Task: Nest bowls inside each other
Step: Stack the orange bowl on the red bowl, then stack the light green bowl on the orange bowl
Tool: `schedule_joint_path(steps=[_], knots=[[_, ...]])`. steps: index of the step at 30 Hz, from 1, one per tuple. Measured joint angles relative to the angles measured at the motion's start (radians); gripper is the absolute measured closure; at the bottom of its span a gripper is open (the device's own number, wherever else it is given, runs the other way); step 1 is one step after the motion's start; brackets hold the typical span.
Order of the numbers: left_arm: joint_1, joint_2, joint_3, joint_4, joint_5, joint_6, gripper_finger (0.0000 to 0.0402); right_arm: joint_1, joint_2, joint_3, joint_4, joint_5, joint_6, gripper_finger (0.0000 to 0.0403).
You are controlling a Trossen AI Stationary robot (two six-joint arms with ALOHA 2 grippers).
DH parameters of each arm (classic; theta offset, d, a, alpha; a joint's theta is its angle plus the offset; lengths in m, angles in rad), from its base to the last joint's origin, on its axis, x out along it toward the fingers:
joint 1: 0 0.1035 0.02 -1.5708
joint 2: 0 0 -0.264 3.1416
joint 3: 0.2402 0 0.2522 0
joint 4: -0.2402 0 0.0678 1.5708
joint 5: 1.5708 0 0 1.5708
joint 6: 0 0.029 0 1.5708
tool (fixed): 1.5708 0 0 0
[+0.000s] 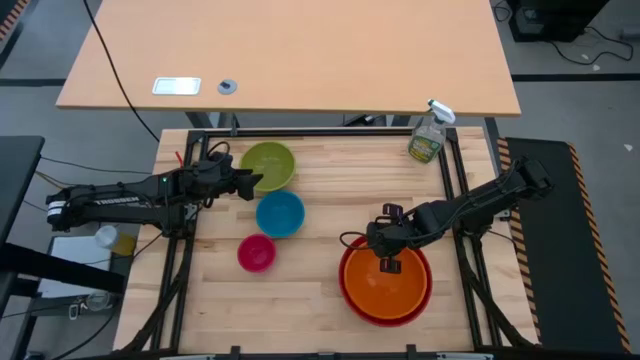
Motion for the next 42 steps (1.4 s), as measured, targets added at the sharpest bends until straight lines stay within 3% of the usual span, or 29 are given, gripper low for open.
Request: schedule_joint_path(steps=[8,14,18,25,31,37,42], knots=[[0.0,0.0,0.0,0.001,0.014,-0.005,0.0147,-0.002,0.0,-0.089,0.106,-0.023,0.0,0.0359],[0.0,0.0,0.0,0.006,0.014,-0.006,0.0147,-0.004,-0.001,-0.094,0.1,-0.048,-0.005,0.0309],[0.0,0.0,0.0,0.006,0.014,-0.01,0.0147,-0.011,-0.009,-0.045,0.024,-0.103,0.0,0.0264],[0.002,0.001,0.0,-0.003,0.014,-0.042,0.0147,-0.041,-0.03,0.088,-0.155,-0.097,-0.024,0.0217],[0.002,0.001,0.0,-0.006,0.014,-0.031,0.0147,-0.053,-0.068,0.099,-0.251,-0.07,-0.022,0.0211],[0.002,0.001,0.0,-0.051,0.014,-0.034,0.0147,0.021,-0.076,0.069,-0.233,-0.049,-0.083,0.0212],[0.023,-0.002,0.0,-0.219,0.028,-0.286,0.0148,-0.004,-0.128,0.034,-0.187,-0.028,-0.02,0.0213]])
